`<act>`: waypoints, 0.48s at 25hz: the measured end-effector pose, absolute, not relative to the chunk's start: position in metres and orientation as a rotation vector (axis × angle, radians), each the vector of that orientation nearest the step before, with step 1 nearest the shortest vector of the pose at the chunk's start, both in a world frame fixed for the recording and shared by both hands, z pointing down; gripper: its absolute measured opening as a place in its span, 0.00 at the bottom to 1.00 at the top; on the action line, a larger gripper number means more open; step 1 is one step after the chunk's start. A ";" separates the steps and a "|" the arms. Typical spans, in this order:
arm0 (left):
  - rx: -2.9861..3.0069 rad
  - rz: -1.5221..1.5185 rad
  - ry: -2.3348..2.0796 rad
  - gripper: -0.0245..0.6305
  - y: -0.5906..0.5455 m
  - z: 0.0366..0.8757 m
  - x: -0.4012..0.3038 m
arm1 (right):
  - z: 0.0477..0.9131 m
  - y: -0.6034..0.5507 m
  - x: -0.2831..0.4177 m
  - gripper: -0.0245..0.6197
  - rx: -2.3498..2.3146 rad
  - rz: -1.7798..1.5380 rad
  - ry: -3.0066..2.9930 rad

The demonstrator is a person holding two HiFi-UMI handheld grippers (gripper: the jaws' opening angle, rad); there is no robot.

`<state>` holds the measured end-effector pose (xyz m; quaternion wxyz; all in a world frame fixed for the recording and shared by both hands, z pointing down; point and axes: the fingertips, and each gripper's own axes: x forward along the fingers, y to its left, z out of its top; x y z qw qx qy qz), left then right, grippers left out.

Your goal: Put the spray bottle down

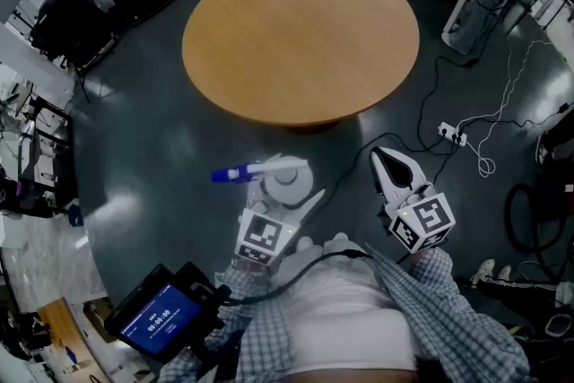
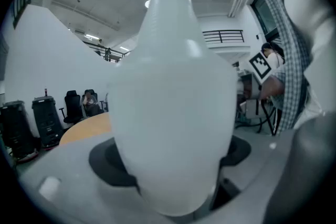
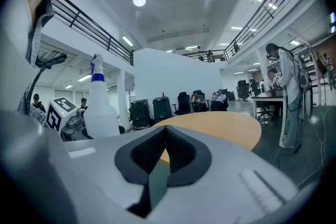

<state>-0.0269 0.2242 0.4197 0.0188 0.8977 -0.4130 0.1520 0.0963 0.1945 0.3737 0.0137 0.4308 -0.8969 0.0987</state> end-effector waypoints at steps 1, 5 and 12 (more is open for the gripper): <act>2.786 0.472 -1.283 0.68 0.224 0.420 -0.027 | 0.374 0.194 0.097 0.04 1.344 0.311 -2.791; 2.779 0.475 -1.290 0.68 0.222 0.420 -0.030 | 0.374 0.194 0.096 0.04 1.341 0.310 -2.787; 2.769 0.475 -1.305 0.68 0.218 0.418 -0.031 | 0.368 0.190 0.095 0.04 1.327 0.315 -2.808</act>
